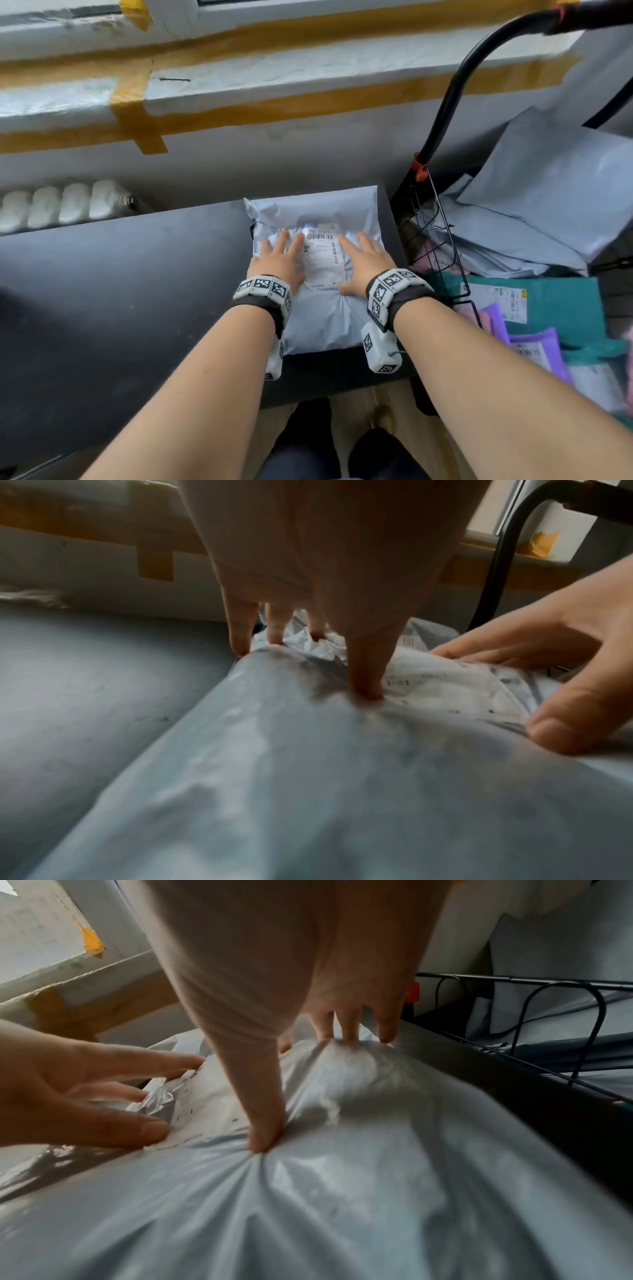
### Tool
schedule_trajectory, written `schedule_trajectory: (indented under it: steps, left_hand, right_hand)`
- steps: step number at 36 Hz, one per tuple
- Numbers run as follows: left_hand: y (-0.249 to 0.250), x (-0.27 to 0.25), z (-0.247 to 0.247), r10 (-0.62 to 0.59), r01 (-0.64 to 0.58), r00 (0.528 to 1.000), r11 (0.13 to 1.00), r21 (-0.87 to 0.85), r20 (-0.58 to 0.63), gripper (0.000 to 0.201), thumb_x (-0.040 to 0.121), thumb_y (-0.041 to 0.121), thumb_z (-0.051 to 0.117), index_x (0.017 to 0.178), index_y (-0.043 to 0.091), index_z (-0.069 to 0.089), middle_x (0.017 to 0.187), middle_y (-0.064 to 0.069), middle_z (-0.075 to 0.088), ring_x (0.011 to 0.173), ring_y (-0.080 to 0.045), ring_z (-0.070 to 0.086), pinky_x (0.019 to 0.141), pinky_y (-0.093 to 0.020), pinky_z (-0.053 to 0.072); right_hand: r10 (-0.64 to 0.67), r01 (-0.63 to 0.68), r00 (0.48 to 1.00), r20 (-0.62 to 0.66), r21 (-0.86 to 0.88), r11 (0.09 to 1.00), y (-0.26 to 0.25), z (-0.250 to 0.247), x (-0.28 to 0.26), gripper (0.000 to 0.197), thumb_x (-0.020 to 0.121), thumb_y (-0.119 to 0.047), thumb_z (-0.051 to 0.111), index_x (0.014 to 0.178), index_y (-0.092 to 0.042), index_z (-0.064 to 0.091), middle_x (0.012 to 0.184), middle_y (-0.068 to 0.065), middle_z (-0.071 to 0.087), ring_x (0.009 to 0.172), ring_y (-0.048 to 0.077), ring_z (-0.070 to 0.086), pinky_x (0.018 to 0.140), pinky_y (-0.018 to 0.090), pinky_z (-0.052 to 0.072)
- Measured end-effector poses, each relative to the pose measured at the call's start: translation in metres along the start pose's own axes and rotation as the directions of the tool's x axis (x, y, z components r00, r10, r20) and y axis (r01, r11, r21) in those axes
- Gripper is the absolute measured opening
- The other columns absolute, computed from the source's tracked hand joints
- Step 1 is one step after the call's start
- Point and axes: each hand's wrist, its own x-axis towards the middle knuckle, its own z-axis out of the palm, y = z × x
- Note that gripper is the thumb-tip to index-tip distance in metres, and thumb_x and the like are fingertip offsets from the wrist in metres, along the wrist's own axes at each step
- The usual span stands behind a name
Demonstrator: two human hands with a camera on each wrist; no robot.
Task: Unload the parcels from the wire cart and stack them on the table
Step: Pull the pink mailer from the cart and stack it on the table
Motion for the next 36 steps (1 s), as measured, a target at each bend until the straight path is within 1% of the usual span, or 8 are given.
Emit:
schedule_trajectory:
  steps: [5,11,16,20,22,25,29,36]
  left_hand:
    - [0.013,0.014,0.0,0.03,-0.029,0.999,0.999,-0.037,0.022,0.092,0.085,0.053,0.058,0.149,0.041,-0.007,0.159,0.006,-0.014,0.145,-0.034,-0.005,0.117,-0.05,0.016]
    - [0.019,0.023,0.005,0.006,-0.003,0.997,0.999,-0.041,0.073,0.098,0.082,0.062,0.057,0.148,0.042,-0.013,0.157,0.007,-0.021,0.144,-0.041,-0.007,0.115,-0.054,0.018]
    - [0.03,0.016,-0.006,-0.015,0.015,1.0,0.998,0.056,-0.004,0.091,0.083,0.051,0.06,0.148,0.039,-0.002,0.159,0.002,-0.008,0.143,-0.042,0.003,0.113,-0.057,0.018]
    - [0.053,0.004,-0.009,0.005,0.014,0.991,0.99,0.142,-0.135,0.084,0.084,0.021,0.058,0.149,0.028,0.006,0.158,-0.005,0.001,0.143,-0.041,0.005,0.115,-0.052,0.014]
    - [0.065,-0.001,-0.011,0.032,-0.008,0.987,0.989,0.147,-0.158,0.083,0.083,0.013,0.053,0.15,0.024,0.006,0.158,-0.007,0.001,0.144,-0.038,0.004,0.116,-0.05,0.012]
    - [0.087,-0.008,-0.016,0.075,-0.057,0.987,0.99,0.128,-0.145,0.08,0.086,0.013,0.048,0.152,0.022,0.003,0.159,-0.008,0.002,0.145,-0.035,0.002,0.118,-0.049,0.011]
    - [0.123,-0.014,-0.02,0.194,-0.17,0.965,0.975,0.144,-0.179,0.077,0.088,0.022,0.052,0.151,0.019,0.008,0.156,-0.01,0.014,0.142,-0.036,0.015,0.115,-0.047,0.019]
    - [0.21,-0.034,-0.014,0.418,-0.401,0.891,0.908,0.124,-0.18,0.067,0.084,0.012,0.049,0.145,0.016,0.023,0.134,-0.009,0.042,0.124,-0.03,0.039,0.101,-0.041,0.037]
  right_hand:
    - [0.055,-0.053,0.997,-0.047,0.037,0.998,0.014,-0.007,0.01,0.098,0.079,-0.032,0.071,0.151,-0.038,0.005,0.161,0.008,-0.006,0.148,0.029,-0.001,0.119,0.051,0.014]
    - [0.056,-0.055,0.995,-0.088,0.013,0.998,0.026,-0.006,0.011,0.087,0.082,-0.035,0.065,0.15,-0.036,0.01,0.158,0.007,0.01,0.146,0.029,0.01,0.114,0.052,0.024]
    - [0.083,-0.075,0.993,-0.088,0.093,0.993,0.028,-0.009,0.002,0.082,0.082,-0.039,0.069,0.15,-0.032,0.023,0.157,0.009,0.018,0.145,0.027,0.016,0.116,0.045,0.024]
    - [0.189,-0.157,0.975,-0.12,0.234,0.959,0.037,-0.018,-0.009,0.048,0.09,-0.027,0.058,0.137,-0.021,0.049,0.144,0.011,0.039,0.133,0.029,0.034,0.109,0.04,0.035]
    - [0.231,-0.186,0.961,-0.154,0.263,0.947,0.045,-0.024,-0.019,0.042,0.092,-0.022,0.053,0.134,-0.02,0.053,0.14,0.011,0.042,0.129,0.029,0.04,0.106,0.039,0.038]
    - [0.3,-0.237,0.933,-0.199,0.288,0.928,0.063,-0.035,-0.038,0.037,0.094,-0.02,0.048,0.13,-0.021,0.055,0.137,0.009,0.044,0.127,0.029,0.042,0.104,0.041,0.039]
    - [0.416,-0.319,0.881,-0.226,0.366,0.874,0.092,-0.045,-0.068,0.036,0.091,-0.014,0.046,0.123,-0.026,0.06,0.132,0.009,0.046,0.124,0.03,0.045,0.103,0.047,0.04]
    - [0.558,-0.43,0.798,-0.228,0.432,0.793,0.162,-0.037,-0.134,0.036,0.094,-0.014,0.048,0.129,-0.018,0.056,0.134,0.013,0.047,0.121,0.033,0.049,0.098,0.038,0.041]
